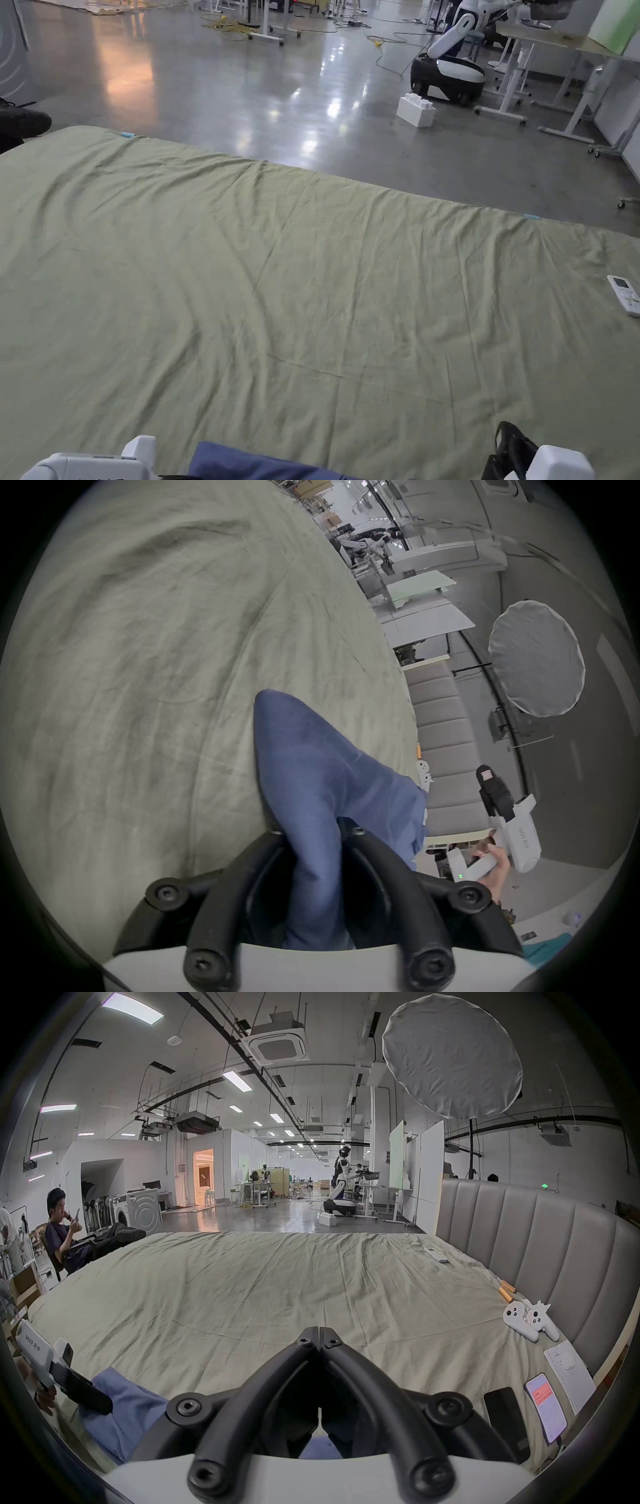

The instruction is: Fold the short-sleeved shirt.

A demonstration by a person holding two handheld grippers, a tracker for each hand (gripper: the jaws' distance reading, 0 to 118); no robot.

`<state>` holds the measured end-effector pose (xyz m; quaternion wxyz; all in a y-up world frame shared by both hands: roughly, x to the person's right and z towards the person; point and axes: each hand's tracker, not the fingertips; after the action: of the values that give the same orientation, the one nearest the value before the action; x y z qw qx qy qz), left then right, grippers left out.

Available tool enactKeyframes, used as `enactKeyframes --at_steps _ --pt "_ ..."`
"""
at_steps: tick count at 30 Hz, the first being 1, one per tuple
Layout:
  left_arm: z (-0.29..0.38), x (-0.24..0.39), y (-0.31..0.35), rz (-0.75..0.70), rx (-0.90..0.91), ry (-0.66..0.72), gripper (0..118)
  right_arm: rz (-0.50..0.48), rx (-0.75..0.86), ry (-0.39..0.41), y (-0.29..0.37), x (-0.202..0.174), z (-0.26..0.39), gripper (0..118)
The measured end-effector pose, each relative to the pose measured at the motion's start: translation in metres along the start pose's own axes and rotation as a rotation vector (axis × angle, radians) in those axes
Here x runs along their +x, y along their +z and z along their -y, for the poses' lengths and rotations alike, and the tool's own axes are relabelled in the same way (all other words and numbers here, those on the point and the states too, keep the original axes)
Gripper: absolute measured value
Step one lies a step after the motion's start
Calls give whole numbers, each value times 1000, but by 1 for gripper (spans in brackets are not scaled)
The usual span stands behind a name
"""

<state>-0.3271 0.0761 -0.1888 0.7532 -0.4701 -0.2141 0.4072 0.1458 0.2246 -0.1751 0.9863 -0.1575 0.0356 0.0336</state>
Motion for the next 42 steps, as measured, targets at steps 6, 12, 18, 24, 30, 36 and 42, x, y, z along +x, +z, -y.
enactKeyframes --at_steps 6,12,18,24,30,36,42 --pt "4 40 9 -79 4 -94 12 16 19 -2 2 1 -6 1" --pt "-13 80 48 -133 71 -204 11 13 39 5 2 -1 -16 1" --pt "-22 118 113 -319 131 -267 11 -2 49 10 2 -5 -19 1" --pt "-23 145 141 -511 161 -324 11 -22 45 -5 -1 -11 -16 1" --pt "-14 175 121 -532 152 -358 11 -38 41 -5 -1 -16 -15 1" --pt "0 205 91 -444 135 -359 11 -41 34 4 -2 -17 -13 1" --pt "16 217 39 -341 124 -320 11 -23 25 -10 -3 -12 -12 1"
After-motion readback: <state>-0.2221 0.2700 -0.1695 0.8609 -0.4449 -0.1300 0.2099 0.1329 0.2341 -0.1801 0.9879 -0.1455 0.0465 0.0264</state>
